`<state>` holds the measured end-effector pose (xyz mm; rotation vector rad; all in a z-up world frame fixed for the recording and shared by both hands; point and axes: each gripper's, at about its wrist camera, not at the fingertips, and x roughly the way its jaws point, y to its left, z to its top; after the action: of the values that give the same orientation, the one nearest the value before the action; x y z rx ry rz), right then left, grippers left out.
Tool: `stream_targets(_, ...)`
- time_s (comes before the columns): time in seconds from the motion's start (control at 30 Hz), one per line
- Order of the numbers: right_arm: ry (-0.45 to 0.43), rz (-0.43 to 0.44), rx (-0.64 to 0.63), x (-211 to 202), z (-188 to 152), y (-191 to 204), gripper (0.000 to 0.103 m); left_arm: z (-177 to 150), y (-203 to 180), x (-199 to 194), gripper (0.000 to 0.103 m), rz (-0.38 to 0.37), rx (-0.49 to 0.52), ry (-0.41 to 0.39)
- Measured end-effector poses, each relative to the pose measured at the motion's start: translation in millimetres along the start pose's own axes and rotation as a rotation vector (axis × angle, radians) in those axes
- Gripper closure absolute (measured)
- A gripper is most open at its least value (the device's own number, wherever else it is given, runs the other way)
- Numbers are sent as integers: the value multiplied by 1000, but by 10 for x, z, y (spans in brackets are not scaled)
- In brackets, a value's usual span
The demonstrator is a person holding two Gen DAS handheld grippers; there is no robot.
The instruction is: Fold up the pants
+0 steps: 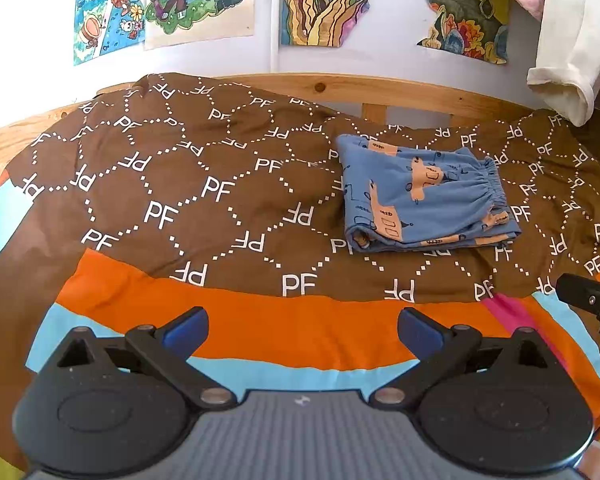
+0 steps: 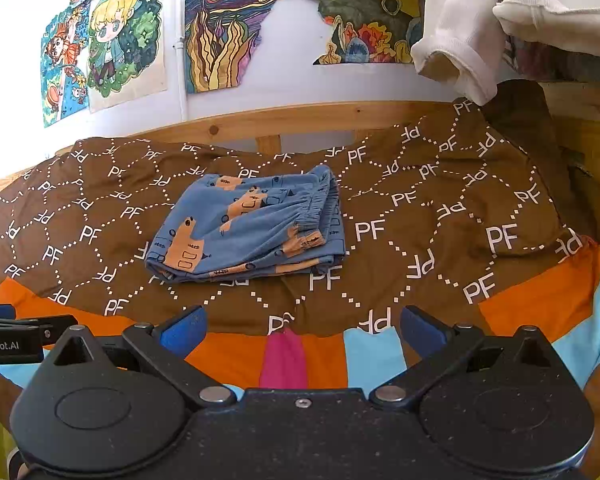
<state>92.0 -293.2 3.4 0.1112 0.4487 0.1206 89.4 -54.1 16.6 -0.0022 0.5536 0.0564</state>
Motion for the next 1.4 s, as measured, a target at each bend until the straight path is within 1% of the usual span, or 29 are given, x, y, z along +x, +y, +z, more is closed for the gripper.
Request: stream_targets(1.4, 14, 2, 4, 12, -19, 2, 1, -14, 0, 8, 0, 1, -6, 8)
